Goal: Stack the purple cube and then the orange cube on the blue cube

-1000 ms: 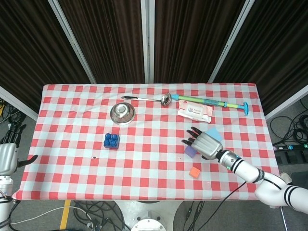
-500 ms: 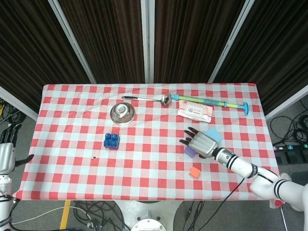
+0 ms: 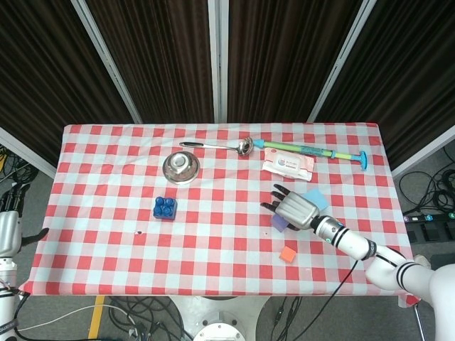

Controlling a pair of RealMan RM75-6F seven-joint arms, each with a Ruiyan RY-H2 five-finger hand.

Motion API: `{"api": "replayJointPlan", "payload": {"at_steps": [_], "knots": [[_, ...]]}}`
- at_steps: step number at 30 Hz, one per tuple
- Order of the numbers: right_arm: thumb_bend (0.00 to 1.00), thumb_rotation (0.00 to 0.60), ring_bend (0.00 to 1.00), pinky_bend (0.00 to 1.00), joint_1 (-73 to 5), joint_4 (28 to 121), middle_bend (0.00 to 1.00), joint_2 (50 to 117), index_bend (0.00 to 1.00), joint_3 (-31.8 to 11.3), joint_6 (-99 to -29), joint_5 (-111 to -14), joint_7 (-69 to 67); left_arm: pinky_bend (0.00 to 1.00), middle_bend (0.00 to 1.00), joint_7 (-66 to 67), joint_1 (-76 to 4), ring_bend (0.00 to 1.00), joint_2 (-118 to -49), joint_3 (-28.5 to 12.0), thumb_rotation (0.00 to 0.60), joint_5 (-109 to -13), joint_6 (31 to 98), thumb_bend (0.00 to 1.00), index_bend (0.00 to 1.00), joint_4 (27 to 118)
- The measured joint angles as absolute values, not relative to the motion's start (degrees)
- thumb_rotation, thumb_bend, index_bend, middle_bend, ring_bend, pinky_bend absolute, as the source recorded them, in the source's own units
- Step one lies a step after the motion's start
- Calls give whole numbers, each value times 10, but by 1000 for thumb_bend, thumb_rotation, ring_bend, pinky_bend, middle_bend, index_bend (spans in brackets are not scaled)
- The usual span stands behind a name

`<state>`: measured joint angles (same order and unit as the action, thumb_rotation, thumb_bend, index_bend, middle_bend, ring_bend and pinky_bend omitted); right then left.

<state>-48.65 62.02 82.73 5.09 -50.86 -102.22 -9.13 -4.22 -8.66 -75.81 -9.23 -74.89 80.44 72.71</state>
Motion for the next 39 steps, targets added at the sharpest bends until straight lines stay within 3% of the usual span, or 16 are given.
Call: {"api": "replayJointPlan", "payload": {"at_steps": [10, 21, 39], "knots": [[175, 600, 137, 69, -482, 672, 450, 766, 126, 30, -529, -989, -67, 280, 170, -48, -86, 141, -756, -92, 600, -750, 802, 74, 143, 728], [177, 600, 137, 69, -462, 782, 447, 663, 126, -17, -480, -862, 41, 280, 170, -53, -86, 140, -756, -91, 600, -755, 805, 74, 143, 727], [177, 600, 137, 69, -447, 786, 448, 649, 126, -11, -467, -856, 27, 280, 170, -53, -87, 141, -759, -89, 600, -756, 801, 75, 144, 723]]}}
